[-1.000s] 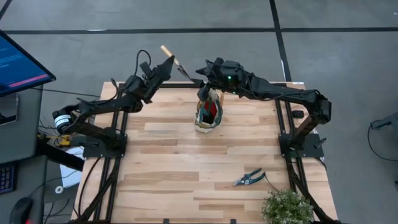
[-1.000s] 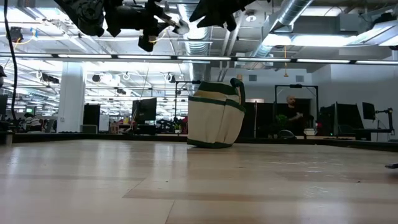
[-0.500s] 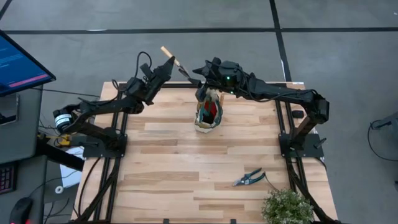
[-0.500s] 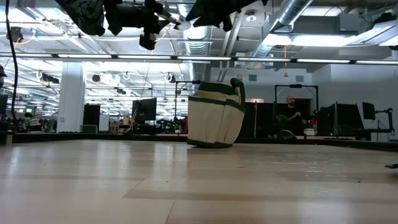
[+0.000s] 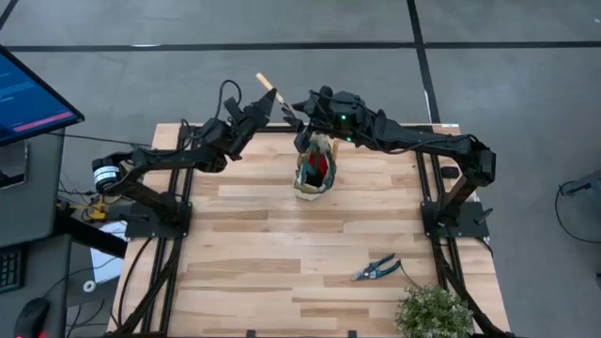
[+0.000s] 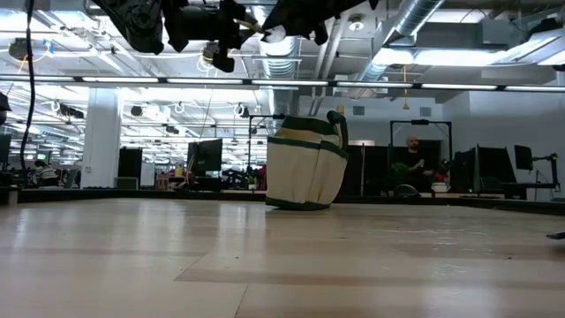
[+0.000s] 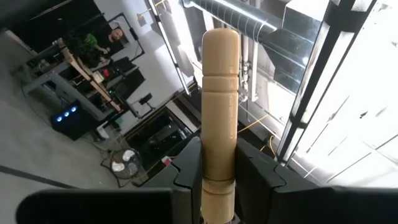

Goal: Pick & Place Garden tools in Gardening bag
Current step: Put the brown trowel into the gardening bag

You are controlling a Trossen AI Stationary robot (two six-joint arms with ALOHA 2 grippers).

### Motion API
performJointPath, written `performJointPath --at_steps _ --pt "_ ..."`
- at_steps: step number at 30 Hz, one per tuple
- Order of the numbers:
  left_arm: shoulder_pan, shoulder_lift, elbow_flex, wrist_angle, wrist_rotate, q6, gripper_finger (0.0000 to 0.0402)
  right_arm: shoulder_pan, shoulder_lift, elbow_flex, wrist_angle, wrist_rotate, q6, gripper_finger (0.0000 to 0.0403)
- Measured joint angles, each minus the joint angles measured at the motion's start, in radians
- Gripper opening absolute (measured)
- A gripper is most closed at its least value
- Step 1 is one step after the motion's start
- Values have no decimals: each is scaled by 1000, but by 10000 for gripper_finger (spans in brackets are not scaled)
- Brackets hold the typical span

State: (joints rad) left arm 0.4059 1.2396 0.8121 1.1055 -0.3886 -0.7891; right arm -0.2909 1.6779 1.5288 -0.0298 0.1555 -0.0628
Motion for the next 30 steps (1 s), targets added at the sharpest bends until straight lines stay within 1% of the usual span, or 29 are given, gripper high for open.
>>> performJointPath --at_steps 4,8,12,14,17,18,27,30 --pt "-1 2 1 2 3 -1 67 1 0 0 -20 0 0 173" --pt "-3 2 1 2 0 -1 67 1 0 0 -22 -4 0 144" --pt "-8 2 1 2 0 -1 67 -6 0 0 -22 -17 0 103" --pt "-9 2 1 2 0 -1 67 -7 0 0 -23 -15 1 73" --pt "-20 1 1 4 -7 4 67 -6 -1 0 -25 19 7 19" --pt "-21 1 1 4 -10 7 67 -8 -2 0 -27 17 11 11" --pt "-22 2 -1 -5 9 1 67 -8 -12 3 -79 35 34 2" --pt "-21 2 -1 -3 22 0 73 0 -13 3 -83 60 33 2"
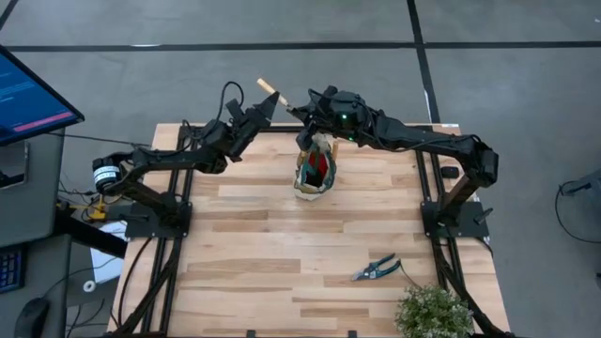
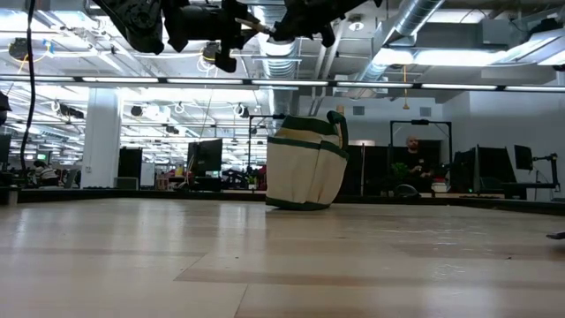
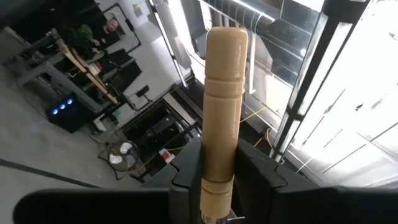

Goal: Pick & Place Garden tools in Gardening bag
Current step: Put the brown trowel into the gardening bag

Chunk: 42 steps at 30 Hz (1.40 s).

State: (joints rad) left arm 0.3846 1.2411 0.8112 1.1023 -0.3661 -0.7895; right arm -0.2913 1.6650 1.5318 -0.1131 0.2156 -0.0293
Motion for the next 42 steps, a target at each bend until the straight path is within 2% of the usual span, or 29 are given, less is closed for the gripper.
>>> performJointPath --at_steps 11,15,18,23,26,30,36,42 --pt "4 -1 2 -16 192 -5 163 3 -126 -3 -185 79 -34 0" --pt "4 -1 2 -22 254 -6 193 2 -193 -3 -345 142 -34 0" --pt "5 -5 2 -69 343 -6 204 8 -248 -3 -519 156 -5 0" --pt "28 -39 2 -237 470 1 201 62 -312 -1 -899 159 141 0" --pt "41 -44 2 -294 484 22 193 134 -321 -2 -1080 142 211 0" --pt "55 -45 2 -302 498 26 181 256 -324 -2 -1272 70 273 0" --pt "57 -45 2 -303 497 26 167 410 -286 -1 -1426 40 324 0" --pt "57 -45 2 -314 496 26 156 413 -144 -2 -1457 77 147 0"
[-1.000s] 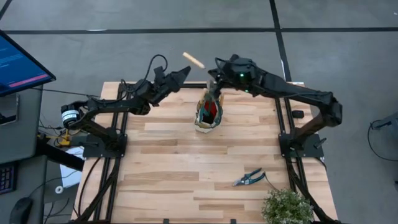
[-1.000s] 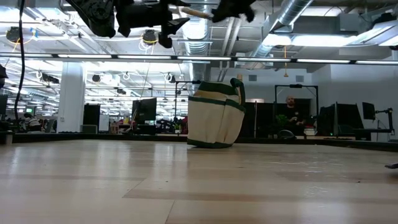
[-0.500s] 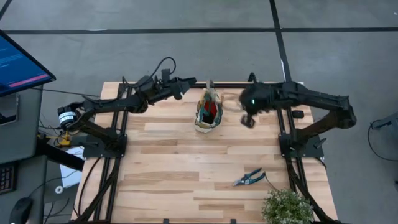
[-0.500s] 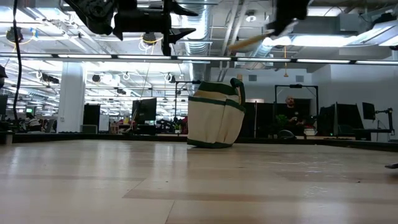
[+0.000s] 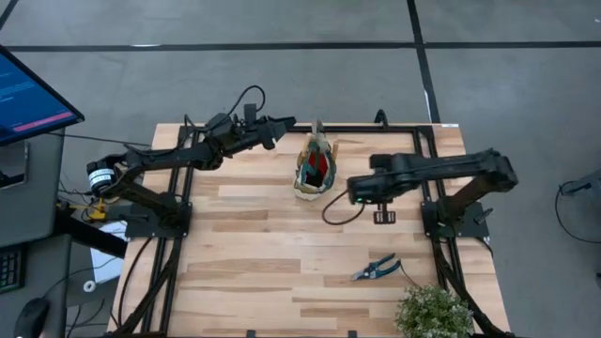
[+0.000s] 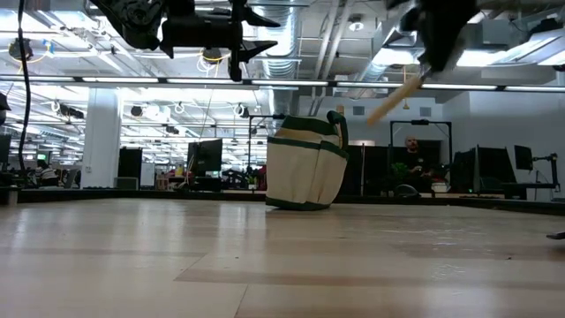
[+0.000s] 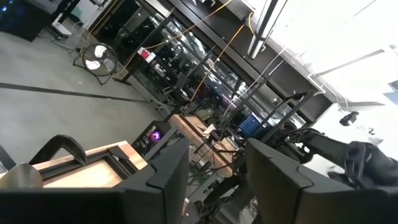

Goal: Pick & Place Garden tools in Gardening bag
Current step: Put the brown trowel into the gardening bag

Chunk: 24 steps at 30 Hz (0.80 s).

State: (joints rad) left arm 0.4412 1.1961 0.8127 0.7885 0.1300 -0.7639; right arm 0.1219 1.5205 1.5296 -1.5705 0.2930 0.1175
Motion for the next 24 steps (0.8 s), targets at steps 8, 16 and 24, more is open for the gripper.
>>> performJointPath --at_steps 8,16,24 --pt "45 -11 0 -16 63 -20 139 -53 154 31 0 88 -235 0" --pt "95 -56 -2 -40 107 -27 120 -121 285 214 1 207 -367 0" --pt "135 -125 -2 -75 107 -22 111 -166 368 330 -1 224 -415 0"
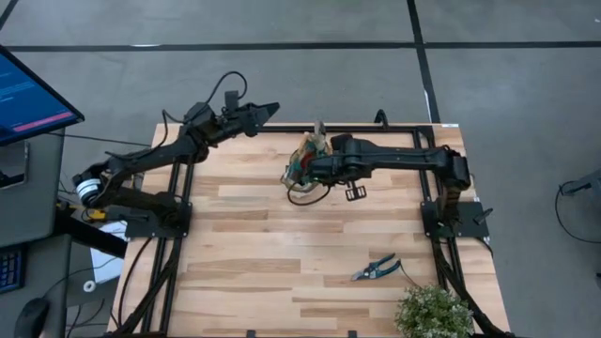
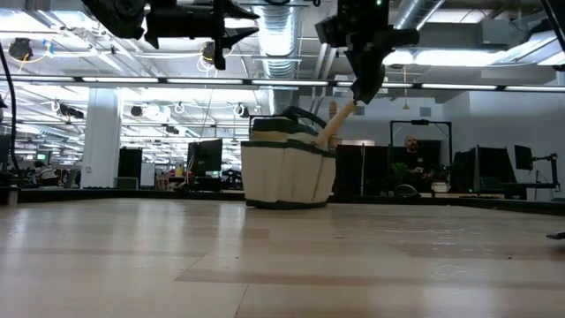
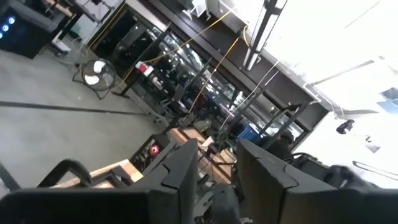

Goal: Pick & Place Garden tools in Gardening bag
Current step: Put the brown trowel into the gardening bag

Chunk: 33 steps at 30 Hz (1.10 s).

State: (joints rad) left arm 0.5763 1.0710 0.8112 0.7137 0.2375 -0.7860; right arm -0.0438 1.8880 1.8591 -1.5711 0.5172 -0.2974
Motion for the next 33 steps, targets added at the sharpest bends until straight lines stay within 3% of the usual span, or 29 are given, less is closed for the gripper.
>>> performJointPath --at_steps 11,16,19,24,33 --pt "1 -25 -3 -14 0 4 111 23 49 -2 0 21 -54 0" --pt "20 -24 -39 -75 -1 12 111 42 37 -1 0 57 -53 0" --pt "43 -26 -58 -202 -1 85 106 54 32 16 0 60 -53 0" --pt "67 -18 -102 -472 -91 159 82 76 33 78 0 57 -53 0" --pt "-2 -15 -255 -511 -90 92 6 67 33 103 0 4 -53 0"
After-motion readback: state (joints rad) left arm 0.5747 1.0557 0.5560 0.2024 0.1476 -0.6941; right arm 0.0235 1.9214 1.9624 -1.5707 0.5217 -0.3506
